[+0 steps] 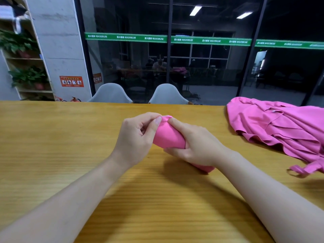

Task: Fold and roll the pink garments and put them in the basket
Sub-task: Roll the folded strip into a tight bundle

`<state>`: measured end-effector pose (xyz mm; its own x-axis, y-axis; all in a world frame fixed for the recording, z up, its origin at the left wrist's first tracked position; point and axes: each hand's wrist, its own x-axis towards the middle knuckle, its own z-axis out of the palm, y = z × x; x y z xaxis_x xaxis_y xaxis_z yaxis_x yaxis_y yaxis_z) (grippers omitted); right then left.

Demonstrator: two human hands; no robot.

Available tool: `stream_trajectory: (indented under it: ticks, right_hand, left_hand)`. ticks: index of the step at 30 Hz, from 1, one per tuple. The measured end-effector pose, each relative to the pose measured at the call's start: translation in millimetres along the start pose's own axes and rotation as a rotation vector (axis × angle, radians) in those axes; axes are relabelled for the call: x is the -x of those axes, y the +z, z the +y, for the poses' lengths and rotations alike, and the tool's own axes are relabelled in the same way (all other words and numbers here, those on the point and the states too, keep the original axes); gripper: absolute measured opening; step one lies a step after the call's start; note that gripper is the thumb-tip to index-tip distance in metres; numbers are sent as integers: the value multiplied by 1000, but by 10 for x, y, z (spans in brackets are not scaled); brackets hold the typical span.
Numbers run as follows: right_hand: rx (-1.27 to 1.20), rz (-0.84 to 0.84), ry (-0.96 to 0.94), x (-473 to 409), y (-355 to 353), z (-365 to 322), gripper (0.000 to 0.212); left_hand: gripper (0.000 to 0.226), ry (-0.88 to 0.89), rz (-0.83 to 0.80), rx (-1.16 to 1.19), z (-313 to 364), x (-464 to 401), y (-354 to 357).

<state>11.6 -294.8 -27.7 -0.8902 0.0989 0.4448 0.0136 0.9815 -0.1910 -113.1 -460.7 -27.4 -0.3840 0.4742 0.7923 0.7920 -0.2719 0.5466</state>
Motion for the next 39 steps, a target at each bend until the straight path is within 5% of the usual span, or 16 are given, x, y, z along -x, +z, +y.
stream_trajectory:
  ticks: [7,20,29,34,39]
  right_hand:
    - [-72,-2,106,-16,-15,46,84]
    - [72,-153,133,22,-5,116,94]
    - [-121,102,321,2,135,68,62]
    - [-460,324,468,-79,74,17,52]
    - [-545,301,498,-76,137,-4,74]
  left_hand:
    - [18,151,-6,-169,-88,76,151]
    - [17,-99,-117,-149,-318,71,66]
    - [14,-62,-127,-130,-280,65,124]
    - [8,6,-193,-134,-99,125,305]
    - [8,13,-30,-261,-237,26,232]
